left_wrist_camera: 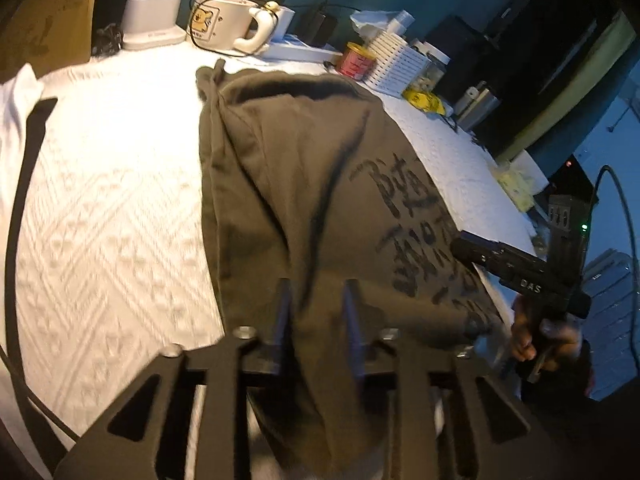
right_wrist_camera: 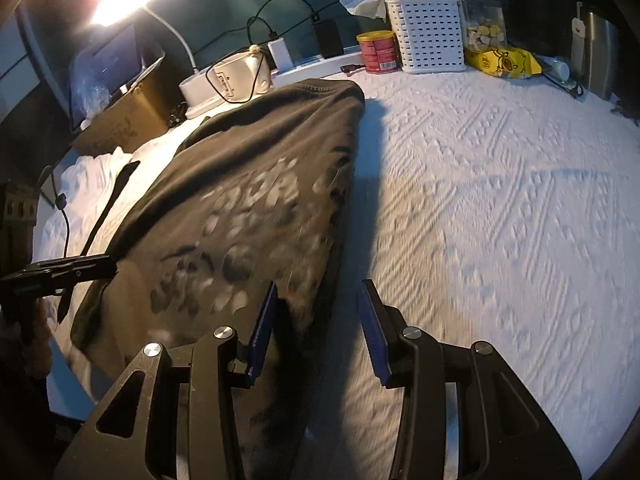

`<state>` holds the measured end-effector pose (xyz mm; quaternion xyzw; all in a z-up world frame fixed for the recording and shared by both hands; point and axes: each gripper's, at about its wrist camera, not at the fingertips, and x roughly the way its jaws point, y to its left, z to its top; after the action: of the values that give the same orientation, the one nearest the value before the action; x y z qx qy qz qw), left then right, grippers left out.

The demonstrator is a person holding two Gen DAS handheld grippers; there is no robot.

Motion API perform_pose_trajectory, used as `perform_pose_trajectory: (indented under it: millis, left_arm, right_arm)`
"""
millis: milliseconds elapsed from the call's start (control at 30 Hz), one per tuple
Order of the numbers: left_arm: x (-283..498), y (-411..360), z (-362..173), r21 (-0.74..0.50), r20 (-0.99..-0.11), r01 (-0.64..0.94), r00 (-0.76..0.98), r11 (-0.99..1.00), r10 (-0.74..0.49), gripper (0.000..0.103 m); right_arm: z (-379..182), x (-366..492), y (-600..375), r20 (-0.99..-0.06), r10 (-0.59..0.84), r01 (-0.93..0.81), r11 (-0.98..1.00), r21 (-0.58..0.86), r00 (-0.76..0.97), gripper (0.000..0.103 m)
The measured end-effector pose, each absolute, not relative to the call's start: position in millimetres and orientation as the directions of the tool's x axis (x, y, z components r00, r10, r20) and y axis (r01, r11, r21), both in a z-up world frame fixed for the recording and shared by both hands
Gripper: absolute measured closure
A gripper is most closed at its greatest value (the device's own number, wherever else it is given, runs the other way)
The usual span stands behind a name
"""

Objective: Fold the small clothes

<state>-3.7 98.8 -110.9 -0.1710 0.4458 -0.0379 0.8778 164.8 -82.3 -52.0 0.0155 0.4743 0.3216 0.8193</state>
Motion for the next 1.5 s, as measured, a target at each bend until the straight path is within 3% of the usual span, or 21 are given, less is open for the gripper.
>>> perform_pose_trajectory:
  millis: [300,400,633,1000,1067,1100,1133,1167,1267,1500]
  left_arm:
    - [-33,76,-120,-0.302,-0.783,-0.009,0.573,0.953,-0.243,0.071]
    - [-37,70,-116,-0.281,-0.774,0.020,0.586,0.960,-0.238,0.100]
    - [-52,68,-94,-0.256,-0.742,0.044,0.631,0.966,-0.225,0.101]
    - [-51,76,-121,-0.284,-0.800,0.003,0.550,0.959,-0.239,0.099]
    - [-50,74,-124,-0.277,-0.809,0.008,0.539,0.961,-0.237,0.099]
    - [-49,71,-123,-0.266,-0.812,0.012,0.536,0.964,-0.231,0.099]
    - [-49,70,-123,-0.258,-0.814,0.017,0.535,0.966,-0.227,0.099]
    - [-49,69,-123,-0.248,-0.816,0.024,0.534,0.969,-0.222,0.099]
    - [-51,67,-122,-0.236,-0.814,0.022,0.541,0.971,-0.210,0.099]
    - [-55,55,-127,-0.193,-0.833,0.064,0.516,0.979,-0.198,0.098]
  right_arm:
    - [-52,132,-102,-0.755,0.555,-0.509,0.789,0.344,0.349,0.059]
    - [-51,126,-104,-0.754,0.554,-0.510,0.790,0.340,0.354,0.059]
    - [-51,112,-106,-0.756,0.547,-0.518,0.791,0.326,0.360,0.059]
    - [-54,84,-113,-0.720,0.596,-0.557,0.754,0.349,0.356,0.059]
    - [-54,78,-110,-0.724,0.586,-0.569,0.755,0.325,0.364,0.074]
    - [-54,75,-107,-0.726,0.582,-0.580,0.753,0.311,0.367,0.076]
    - [-54,73,-105,-0.728,0.577,-0.591,0.751,0.295,0.369,0.087]
    - [-55,72,-104,-0.728,0.571,-0.598,0.752,0.279,0.379,0.089]
    - [-52,68,-108,-0.724,0.567,-0.602,0.754,0.264,0.393,0.095]
    - [-51,62,-118,-0.747,0.539,-0.598,0.765,0.240,0.389,0.096]
